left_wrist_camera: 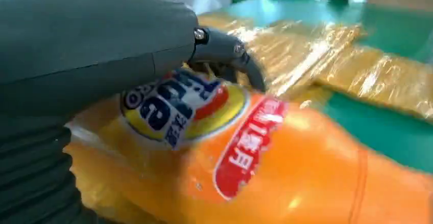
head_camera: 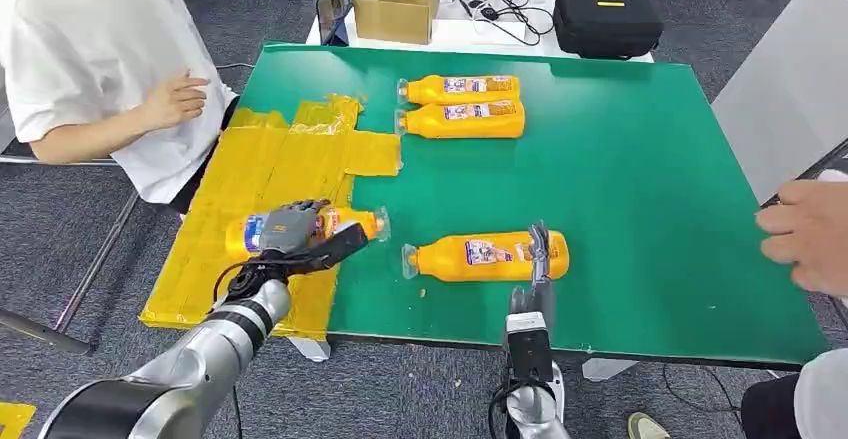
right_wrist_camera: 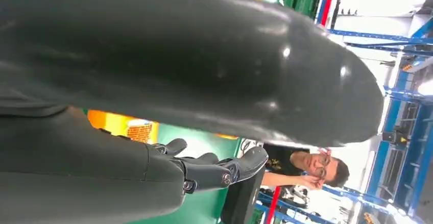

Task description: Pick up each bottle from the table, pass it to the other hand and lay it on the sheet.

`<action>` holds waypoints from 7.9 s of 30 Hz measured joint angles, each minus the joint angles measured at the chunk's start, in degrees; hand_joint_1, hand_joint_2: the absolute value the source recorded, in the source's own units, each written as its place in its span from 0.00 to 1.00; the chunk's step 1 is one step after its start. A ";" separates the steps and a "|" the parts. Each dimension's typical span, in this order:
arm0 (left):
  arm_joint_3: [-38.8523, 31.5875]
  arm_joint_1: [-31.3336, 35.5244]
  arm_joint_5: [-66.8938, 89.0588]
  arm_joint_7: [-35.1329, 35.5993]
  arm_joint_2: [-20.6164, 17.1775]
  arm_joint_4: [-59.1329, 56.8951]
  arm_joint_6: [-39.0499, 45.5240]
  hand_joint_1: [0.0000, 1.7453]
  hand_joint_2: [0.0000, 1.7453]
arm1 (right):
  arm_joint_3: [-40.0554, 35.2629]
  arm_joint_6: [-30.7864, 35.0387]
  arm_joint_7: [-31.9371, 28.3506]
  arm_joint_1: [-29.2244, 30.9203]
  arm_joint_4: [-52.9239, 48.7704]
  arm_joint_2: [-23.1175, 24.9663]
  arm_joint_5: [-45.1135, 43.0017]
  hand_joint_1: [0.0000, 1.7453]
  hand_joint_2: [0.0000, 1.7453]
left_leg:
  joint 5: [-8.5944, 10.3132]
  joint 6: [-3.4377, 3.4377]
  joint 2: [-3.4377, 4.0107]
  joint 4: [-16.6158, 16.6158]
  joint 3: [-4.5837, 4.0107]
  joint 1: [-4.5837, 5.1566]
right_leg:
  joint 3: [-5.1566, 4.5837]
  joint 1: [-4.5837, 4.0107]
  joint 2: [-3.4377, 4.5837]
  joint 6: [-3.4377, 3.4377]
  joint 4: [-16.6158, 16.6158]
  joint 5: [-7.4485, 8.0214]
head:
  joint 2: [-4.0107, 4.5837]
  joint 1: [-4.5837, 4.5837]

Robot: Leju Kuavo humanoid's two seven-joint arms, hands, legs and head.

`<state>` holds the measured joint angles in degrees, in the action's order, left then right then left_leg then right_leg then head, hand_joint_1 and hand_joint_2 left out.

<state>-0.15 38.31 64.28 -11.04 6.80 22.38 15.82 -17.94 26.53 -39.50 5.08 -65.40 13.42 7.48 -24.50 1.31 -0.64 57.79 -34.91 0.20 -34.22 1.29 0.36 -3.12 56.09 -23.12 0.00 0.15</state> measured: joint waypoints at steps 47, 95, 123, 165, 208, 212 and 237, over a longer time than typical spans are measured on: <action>14.22 -26.54 -66.70 -17.61 2.19 55.77 -9.09 0.00 1.00 | -5.64 3.37 20.48 2.01 0.63 -18.70 48.85 0.00 1.00 | -0.05 0.11 -0.19 0.02 -0.09 0.15 | -0.03 0.12 -0.13 -0.04 -0.12 -0.03 | 0.00 -0.04; 32.81 -34.86 -70.20 -20.23 3.24 63.04 -4.34 0.00 1.00 | -4.87 -4.40 40.16 25.46 31.94 -13.79 65.24 0.00 1.00 | -0.01 0.18 -0.06 0.02 0.05 0.13 | 0.06 0.08 -0.14 -0.06 -0.10 0.01 | 0.00 -0.02; 32.55 -36.60 -70.68 -17.59 3.15 63.58 -1.24 0.00 1.00 | 2.27 -20.52 27.31 28.83 37.90 -12.44 38.74 1.00 1.00 | -0.10 0.16 0.13 0.02 0.65 0.13 | 0.58 0.07 -0.09 -0.05 -0.15 0.02 | 0.00 0.02; 32.54 -42.36 -95.99 -12.17 -0.24 65.73 -12.32 0.00 1.00 | -1.89 -12.13 11.54 1.25 -1.49 -4.46 10.34 1.00 1.00 | -0.09 0.14 0.01 -0.01 -0.06 0.09 | -0.08 0.06 -0.13 -0.03 -0.10 -0.03 | 0.00 0.00; 29.03 -38.89 -99.31 -5.50 1.84 64.76 -7.38 1.00 1.00 | -23.45 -15.76 23.23 15.68 11.32 -5.68 22.86 0.08 1.00 | -0.06 0.12 0.02 -0.01 -0.08 0.08 | -0.08 0.06 -0.12 -0.02 -0.09 -0.02 | 0.00 -0.02; 28.31 -38.89 -100.12 -5.63 1.90 64.78 -7.01 1.00 1.00 | -24.24 -15.34 23.06 16.04 12.15 -5.66 23.10 0.08 1.00 | -0.06 0.12 0.01 -0.01 -0.08 0.07 | -0.08 0.05 -0.13 -0.02 -0.08 -0.02 | 0.00 -0.02; 29.51 -35.63 -78.94 -13.15 1.44 62.75 13.91 1.00 1.00 | -10.57 -8.22 8.00 7.09 5.72 -2.69 -6.56 0.00 0.00 | -0.06 0.11 -0.15 -0.01 -0.11 0.08 | -0.09 0.06 -0.17 -0.02 -0.10 -0.03 | 0.00 -0.02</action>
<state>29.35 2.69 -14.66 -24.19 8.24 85.13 29.73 -28.52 18.32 -31.50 12.18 -59.68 10.73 0.91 -24.56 1.42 -0.78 57.78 -35.02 0.27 -34.31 1.35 0.19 -3.13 55.99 -23.16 0.00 0.13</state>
